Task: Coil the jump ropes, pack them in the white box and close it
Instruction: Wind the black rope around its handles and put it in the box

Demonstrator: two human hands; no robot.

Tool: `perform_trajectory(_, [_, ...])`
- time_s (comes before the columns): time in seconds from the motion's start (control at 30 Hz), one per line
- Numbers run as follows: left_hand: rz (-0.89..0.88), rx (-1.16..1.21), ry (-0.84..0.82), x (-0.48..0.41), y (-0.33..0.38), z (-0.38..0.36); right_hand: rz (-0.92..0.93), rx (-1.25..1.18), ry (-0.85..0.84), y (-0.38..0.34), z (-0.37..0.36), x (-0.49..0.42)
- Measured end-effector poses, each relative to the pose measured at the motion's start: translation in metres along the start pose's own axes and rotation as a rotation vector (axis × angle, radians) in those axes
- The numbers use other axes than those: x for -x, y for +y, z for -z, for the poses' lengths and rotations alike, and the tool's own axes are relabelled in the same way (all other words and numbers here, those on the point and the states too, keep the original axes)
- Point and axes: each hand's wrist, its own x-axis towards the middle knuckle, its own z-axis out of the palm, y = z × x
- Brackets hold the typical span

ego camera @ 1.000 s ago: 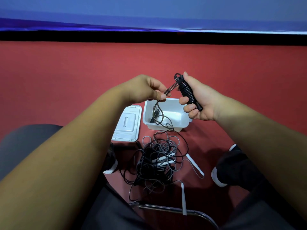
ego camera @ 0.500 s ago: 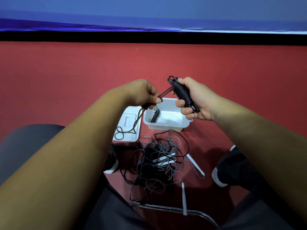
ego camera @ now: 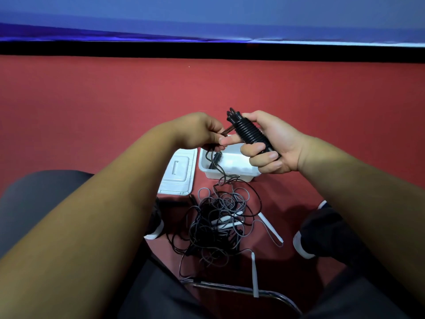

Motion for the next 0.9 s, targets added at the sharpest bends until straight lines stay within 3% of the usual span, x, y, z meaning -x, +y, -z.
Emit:
perform_trajectory(0.17, [-0.049, 0.183, 0.012, 0.001, 0.006, 0.0, -0.085, 0.095, -0.167, 0.0, -0.003, 0.007])
perform_trajectory(0.43, [-0.088, 0.063, 0.026, 0.004, 0.015, 0.001, -0.194, 0.201, -0.313, 0.01, -0.002, 0.007])
perform_trajectory(0.6, [-0.116, -0.017, 0.073, 0.005, 0.024, 0.006, -0.171, 0.33, -0.234, 0.012, -0.004, 0.006])
perform_trajectory(0.9, [-0.127, -0.111, 0.193, 0.004, 0.03, 0.009, -0.131, 0.325, 0.12, 0.016, -0.008, -0.013])
